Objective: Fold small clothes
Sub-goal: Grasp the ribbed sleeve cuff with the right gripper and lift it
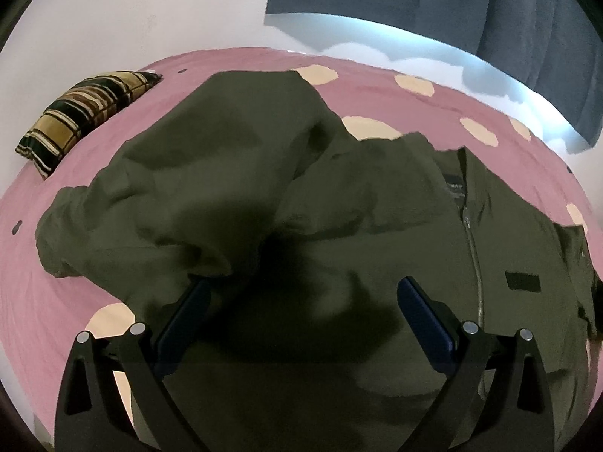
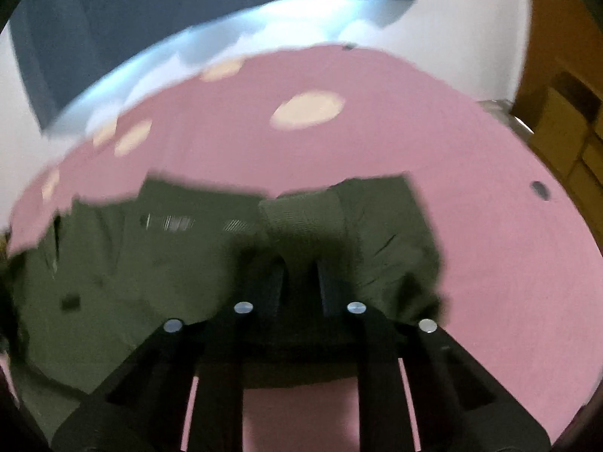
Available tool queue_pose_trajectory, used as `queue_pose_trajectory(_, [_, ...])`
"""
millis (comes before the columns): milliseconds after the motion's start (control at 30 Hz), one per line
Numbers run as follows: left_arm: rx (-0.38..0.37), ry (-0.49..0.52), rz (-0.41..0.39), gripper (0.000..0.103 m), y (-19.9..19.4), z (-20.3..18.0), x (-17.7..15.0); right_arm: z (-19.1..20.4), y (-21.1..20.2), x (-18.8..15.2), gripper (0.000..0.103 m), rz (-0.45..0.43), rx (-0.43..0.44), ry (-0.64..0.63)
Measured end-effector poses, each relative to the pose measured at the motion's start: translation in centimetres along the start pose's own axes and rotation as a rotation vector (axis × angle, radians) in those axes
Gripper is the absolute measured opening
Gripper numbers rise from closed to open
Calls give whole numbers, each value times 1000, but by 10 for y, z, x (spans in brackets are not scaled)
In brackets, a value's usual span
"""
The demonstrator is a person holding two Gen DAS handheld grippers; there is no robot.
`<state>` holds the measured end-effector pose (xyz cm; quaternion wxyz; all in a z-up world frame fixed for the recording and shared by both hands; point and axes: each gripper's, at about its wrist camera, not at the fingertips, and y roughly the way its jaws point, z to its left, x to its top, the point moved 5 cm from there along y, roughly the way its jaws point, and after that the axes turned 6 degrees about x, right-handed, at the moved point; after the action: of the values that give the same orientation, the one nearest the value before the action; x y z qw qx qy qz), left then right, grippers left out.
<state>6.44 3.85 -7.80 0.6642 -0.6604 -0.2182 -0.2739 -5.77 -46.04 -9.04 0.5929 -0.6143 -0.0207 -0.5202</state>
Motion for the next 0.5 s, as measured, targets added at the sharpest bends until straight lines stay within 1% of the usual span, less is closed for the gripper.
queue_pose_trajectory(67, [-8, -5, -20, 99, -1, 0, 1, -25, -23, 12, 7, -38, -24, 64])
queue_pose_trajectory(100, [-4, 1, -44, 99, -2, -1, 2, -40, -32, 12, 6, -55, -40, 96])
queue_pose_trajectory(133, [-5, 11, -59, 99, -3, -2, 3, -59, -37, 13, 5, -70, -52, 135])
queue_pose_trajectory(200, [-3, 30, -79, 99, -5, -4, 3, -112, -42, 10, 4, -85, -56, 263])
queue_pose_trajectory(233, [-3, 32, -82, 99, -5, -5, 3, -127, -45, 5, 4, -89, -54, 303])
queue_pose_trajectory(300, [-5, 35, -90, 99, -9, -7, 5, -168, -36, -8, 5, -68, -35, 424])
queue_pose_trajectory(333, [-7, 35, -94, 99, -11, -8, 6, -177, -32, -13, 6, -54, -11, 457])
queue_pose_trajectory(367, [-8, 35, -95, 99, -12, -9, 6, -190, -29, -25, 10, -42, 55, 532])
queue_pose_trajectory(400, [-10, 35, -94, 99, -13, -10, 7, -199, -27, -35, 20, -49, 119, 608])
queue_pose_trajectory(433, [-12, 34, -91, 99, -14, -11, 7, -200, -26, -42, 39, -55, 156, 653])
queue_pose_trajectory(467, [-12, 35, -86, 99, -15, -12, 7, -208, -25, -51, 50, -75, 215, 718])
queue_pose_trajectory(500, [-11, 40, -73, 99, -14, -14, 7, -212, -24, -55, 63, -95, 256, 754])
